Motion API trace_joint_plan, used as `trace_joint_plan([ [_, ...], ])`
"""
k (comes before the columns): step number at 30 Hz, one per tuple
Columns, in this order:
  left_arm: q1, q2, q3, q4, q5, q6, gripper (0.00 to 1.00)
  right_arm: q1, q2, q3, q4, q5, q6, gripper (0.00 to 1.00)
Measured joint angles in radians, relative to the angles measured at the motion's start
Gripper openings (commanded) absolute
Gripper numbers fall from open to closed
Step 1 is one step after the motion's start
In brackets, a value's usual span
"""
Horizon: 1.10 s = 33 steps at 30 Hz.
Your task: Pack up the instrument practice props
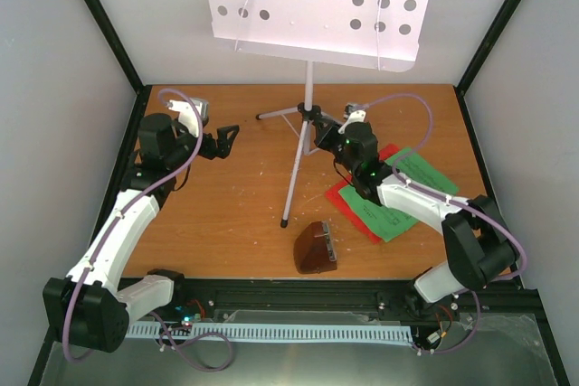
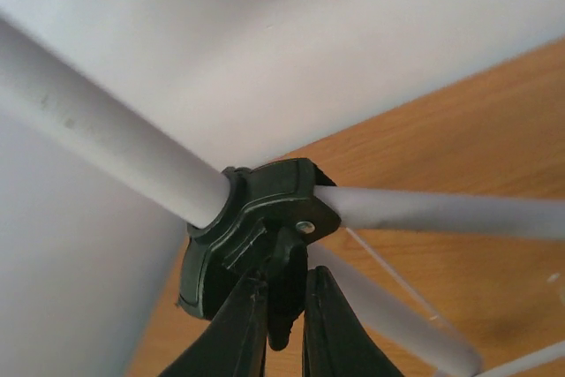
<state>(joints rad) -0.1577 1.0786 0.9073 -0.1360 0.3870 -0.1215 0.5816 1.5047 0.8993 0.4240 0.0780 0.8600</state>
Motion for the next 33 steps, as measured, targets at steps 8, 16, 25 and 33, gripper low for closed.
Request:
trace_joint_plan([
  [8,0.0,0.01,0.0,0.0,0.006,0.0,1.0,0.003,-0.021,-0.03,0.02,-0.042,-0.52,0.03],
  [16,0.0,0.02,0.0,0.0,0.009,-0.006,0.99,0.024,-0.053,-0.057,0.019,0.038,-0.996,0.16],
  [25,0.0,0.048,-0.006,0.002,0.05,-0.007,1.0,0.03,-0.237,-0.138,-0.011,0.039,-1.133,0.8],
  [33,0.0,0.092,-0.009,0.016,0.036,-0.058,1.0,-0.179,-0.488,-0.315,0.017,-0.101,-0.918,0.96],
])
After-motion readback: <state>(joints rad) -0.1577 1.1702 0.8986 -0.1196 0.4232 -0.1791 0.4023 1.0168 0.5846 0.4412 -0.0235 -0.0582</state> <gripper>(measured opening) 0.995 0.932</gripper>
